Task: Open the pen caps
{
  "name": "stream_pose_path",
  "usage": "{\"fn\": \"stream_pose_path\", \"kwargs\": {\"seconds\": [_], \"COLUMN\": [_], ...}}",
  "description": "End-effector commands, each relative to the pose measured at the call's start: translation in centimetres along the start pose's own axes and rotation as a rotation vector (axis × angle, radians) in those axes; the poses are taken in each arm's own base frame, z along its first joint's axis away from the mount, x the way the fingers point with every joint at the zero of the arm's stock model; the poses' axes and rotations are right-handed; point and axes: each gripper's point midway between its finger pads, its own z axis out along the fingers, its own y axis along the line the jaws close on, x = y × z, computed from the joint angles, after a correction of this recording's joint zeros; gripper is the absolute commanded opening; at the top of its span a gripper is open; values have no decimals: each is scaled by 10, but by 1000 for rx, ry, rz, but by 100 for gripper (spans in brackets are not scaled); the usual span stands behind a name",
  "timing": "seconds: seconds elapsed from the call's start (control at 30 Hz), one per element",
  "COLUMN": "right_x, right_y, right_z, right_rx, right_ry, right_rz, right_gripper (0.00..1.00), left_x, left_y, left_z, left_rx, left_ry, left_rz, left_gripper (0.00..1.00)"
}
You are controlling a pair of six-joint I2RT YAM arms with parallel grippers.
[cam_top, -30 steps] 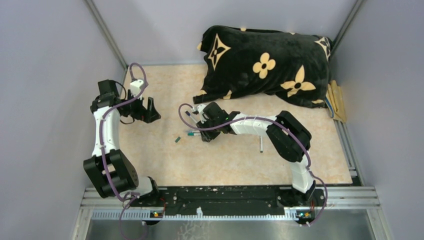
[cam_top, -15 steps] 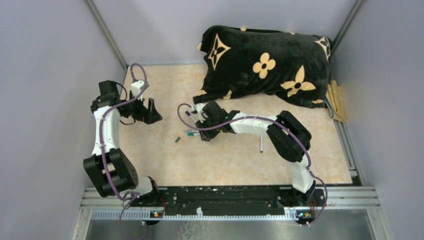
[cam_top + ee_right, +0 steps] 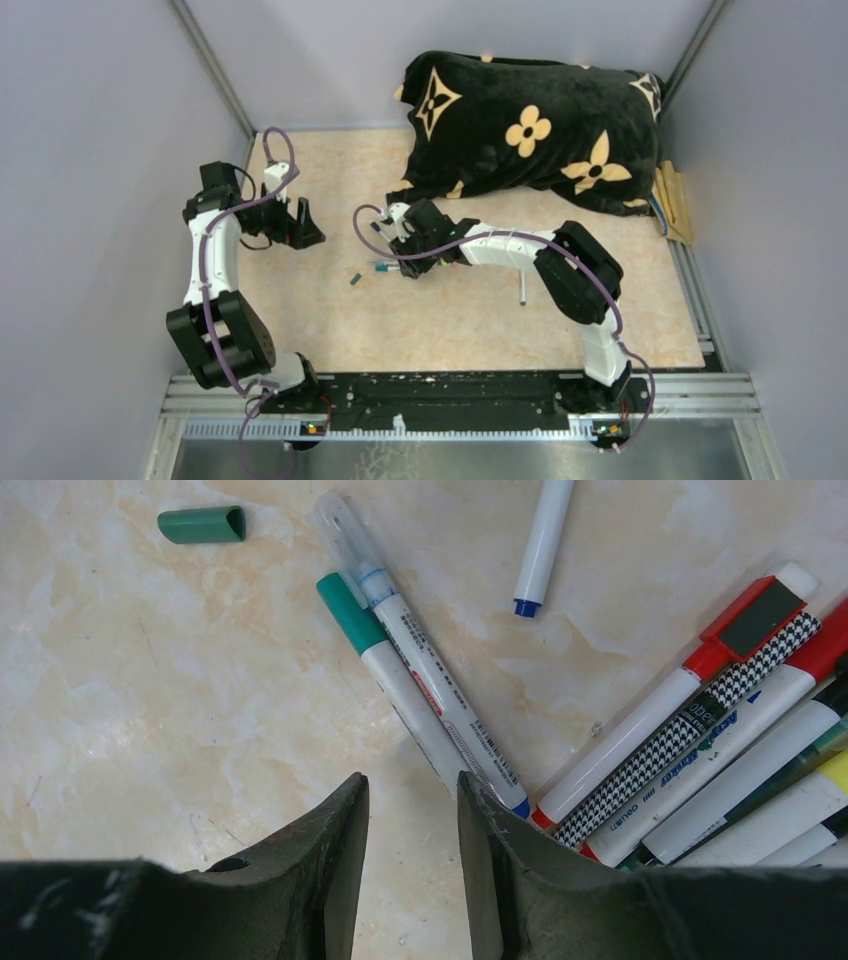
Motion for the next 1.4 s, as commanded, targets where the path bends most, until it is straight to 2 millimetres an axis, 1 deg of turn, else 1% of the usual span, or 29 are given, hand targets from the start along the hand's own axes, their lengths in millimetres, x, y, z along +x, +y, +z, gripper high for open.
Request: {"fn": "stream_pose_path", "kwargs": {"seconds": [0.0,0.17,0.33,0.47,0.57,0.63,0.77,0.93,1.0,1.07,1.13,1.2,1.3,1.37], "right_x": [-22,-14,3,13,17,20,34,46,51,54,54,49,35,24], "right_y": [-8,-10,-13,-13,-12,-9,1,17,20,21,21,23,27,31], "right_z": [-1,7,14,16,14,12,9,6,7,9,8,5,-6,-16], "right_rx": [28,31,33,33,40,47,57,76,82,88,94,93,86,70], "right_ry": [-63,-46,-19,-8,-12,-16,-17,-20,-10,-4,-4,-19,-57,-86], "right_rz": [-37,-40,-36,-30,-26,-36,-48,-83,-93,-96,-95,-85,-65,-47], "right_gripper": [38,38,38,37,37,36,31,25,23,18,11,1,0,0], "left_x": [-3,-4,-4,-5,-5,-5,-5,-6,-8,-8,-7,-6,-1,6], "left_y": [-5,-5,-6,-7,-8,-8,-10,-17,-19,-20,-21,-23,-26,-33], "left_z": [-2,-3,-3,-3,-3,-3,-5,-7,-8,-9,-9,-9,-9,-8], "left_rx": [28,31,34,38,43,46,54,88,91,97,105,113,132,166], "left_ry": [-14,-15,-15,-18,-18,-18,-14,-13,-16,-17,-15,-12,-8,-4], "left_rz": [13,13,18,18,18,20,28,37,41,41,47,57,92,134], "left_gripper": [99,99,99,99,99,99,99,99,99,99,99,99,99,99]}}
